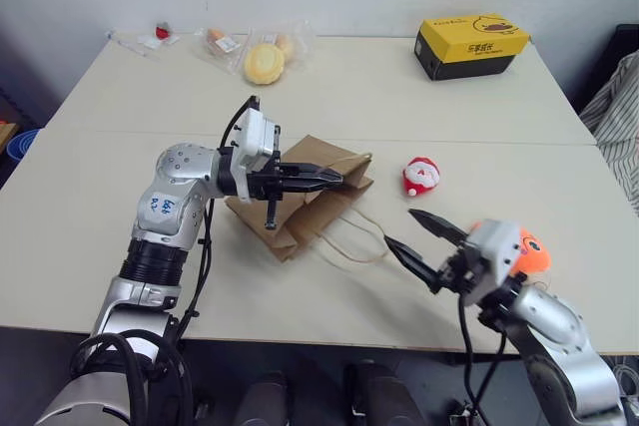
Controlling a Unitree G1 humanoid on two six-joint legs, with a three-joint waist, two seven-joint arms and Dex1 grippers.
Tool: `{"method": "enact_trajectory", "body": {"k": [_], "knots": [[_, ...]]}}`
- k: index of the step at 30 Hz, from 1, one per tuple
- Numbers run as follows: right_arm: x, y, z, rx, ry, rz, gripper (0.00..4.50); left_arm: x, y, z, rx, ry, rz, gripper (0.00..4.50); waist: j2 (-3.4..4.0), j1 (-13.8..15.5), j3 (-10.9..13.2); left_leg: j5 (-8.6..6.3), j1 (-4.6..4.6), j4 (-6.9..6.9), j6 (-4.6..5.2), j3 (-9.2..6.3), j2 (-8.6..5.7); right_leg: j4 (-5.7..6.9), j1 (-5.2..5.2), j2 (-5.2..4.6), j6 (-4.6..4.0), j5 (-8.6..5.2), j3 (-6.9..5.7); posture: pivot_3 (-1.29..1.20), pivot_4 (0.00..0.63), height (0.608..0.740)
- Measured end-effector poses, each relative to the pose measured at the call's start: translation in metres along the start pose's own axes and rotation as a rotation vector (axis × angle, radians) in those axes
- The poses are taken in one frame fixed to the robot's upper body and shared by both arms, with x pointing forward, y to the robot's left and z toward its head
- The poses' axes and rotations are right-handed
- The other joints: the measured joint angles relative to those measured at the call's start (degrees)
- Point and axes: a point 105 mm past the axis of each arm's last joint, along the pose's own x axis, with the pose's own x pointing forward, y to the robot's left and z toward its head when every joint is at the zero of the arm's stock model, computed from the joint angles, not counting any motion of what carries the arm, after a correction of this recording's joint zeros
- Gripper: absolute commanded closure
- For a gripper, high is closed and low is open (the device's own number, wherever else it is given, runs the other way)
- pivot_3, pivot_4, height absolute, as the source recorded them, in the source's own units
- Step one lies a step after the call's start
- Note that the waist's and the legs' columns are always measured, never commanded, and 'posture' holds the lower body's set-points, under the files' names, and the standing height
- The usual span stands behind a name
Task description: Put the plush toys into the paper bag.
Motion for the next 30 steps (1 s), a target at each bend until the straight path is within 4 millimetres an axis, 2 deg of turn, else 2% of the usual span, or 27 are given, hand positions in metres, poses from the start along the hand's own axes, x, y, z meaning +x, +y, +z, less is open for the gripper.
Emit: {"method": "enact_trajectory", "body": {"k": [5,6,9,18,25,30], "knots": [[0.036,0.005,-0.01,0.04,0.036,0.052,4.3,0.0,-0.006,-0.001,-0.04,-0.006,0.036,4.5,-0.01,0.07,0.0,0.0,-0.06,0.0,0.0,-0.03,-0.01,-0.01,-0.03,-0.01,0.0,0.0,-0.02,0.0,0.15,0.74],[0.044,0.008,-0.01,0.045,0.033,0.065,4.45,0.0,-0.008,-0.002,-0.049,-0.007,0.043,4.5,0.0,0.06,0.0,0.0,-0.09,0.0,0.0,-0.03,-0.01,-0.01,-0.08,-0.01,0.0,0.0,-0.01,0.0,0.15,0.74],[0.062,0.014,-0.015,0.04,0.053,0.098,4.45,0.002,-0.01,-0.001,-0.062,-0.013,0.059,4.5,0.0,0.13,0.0,0.0,-0.22,0.01,-0.01,-0.03,-0.02,0.02,-0.23,-0.03,0.0,0.0,-0.02,0.0,0.15,0.74],[0.096,0.016,-0.034,0.002,0.134,0.144,4.45,0.012,-0.016,0.004,-0.142,-0.064,0.067,4.5,0.0,-0.17,-0.01,0.05,-0.92,0.31,-0.07,-0.05,-0.01,0.37,-0.91,0.0,0.0,0.0,-0.03,0.0,0.15,0.74],[0.112,0.02,-0.05,0.011,0.147,0.144,4.45,0.013,-0.022,0.012,-0.184,-0.1,0.048,4.5,0.0,-0.48,-0.01,0.04,-0.93,0.4,-0.06,-0.04,-0.01,0.34,-0.89,-0.02,0.0,0.0,-0.03,0.0,0.15,0.74],[0.112,0.018,-0.068,0.016,0.181,0.132,4.45,0.006,-0.016,0.018,-0.196,-0.131,0.093,4.5,0.0,-0.81,-0.01,0.04,-0.94,0.42,-0.06,-0.04,-0.02,0.36,-0.88,-0.02,0.0,0.0,-0.04,0.0,0.15,0.74]]}}
